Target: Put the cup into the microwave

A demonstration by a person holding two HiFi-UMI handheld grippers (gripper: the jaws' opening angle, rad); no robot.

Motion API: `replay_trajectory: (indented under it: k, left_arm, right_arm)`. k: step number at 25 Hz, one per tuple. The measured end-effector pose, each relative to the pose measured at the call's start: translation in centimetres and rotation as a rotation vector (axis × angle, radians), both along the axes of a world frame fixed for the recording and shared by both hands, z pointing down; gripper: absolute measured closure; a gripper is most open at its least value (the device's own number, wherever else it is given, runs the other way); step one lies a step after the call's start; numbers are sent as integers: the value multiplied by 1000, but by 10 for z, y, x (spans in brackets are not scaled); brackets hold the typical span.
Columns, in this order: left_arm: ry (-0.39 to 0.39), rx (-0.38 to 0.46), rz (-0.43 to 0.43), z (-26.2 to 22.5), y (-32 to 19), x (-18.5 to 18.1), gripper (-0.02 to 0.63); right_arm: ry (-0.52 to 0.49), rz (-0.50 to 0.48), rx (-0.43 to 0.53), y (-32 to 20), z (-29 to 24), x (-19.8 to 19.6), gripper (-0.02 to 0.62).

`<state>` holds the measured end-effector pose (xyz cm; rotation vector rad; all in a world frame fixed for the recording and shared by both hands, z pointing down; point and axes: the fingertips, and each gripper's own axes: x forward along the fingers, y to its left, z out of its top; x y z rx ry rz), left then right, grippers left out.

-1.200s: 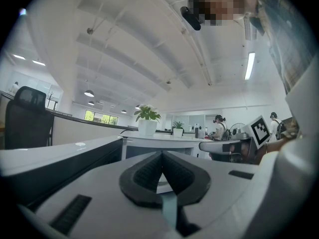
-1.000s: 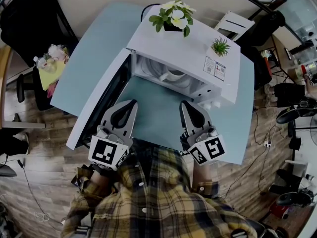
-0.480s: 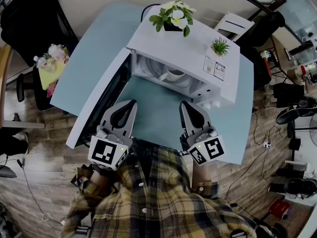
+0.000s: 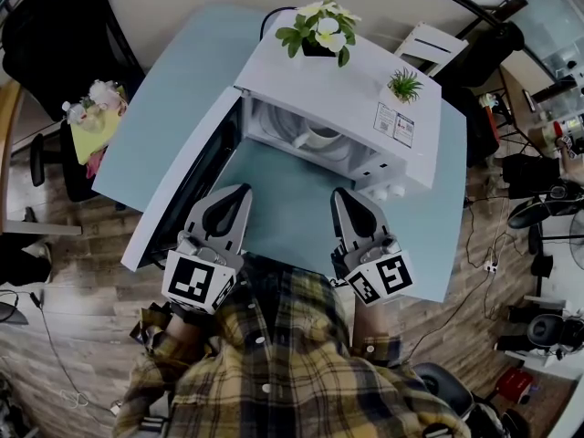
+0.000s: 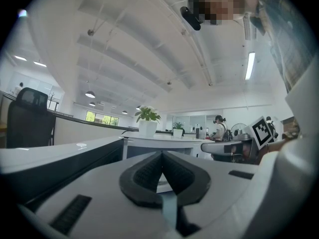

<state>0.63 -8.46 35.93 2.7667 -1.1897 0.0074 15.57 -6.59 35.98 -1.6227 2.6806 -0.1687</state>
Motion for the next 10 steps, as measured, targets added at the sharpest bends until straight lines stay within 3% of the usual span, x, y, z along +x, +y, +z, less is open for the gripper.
replay_trajectory:
  k: [10]
  left_arm:
    - [5,4,-1,-2,3,-1,614]
  right_arm:
    - [1,5,5,4,-1,0,594]
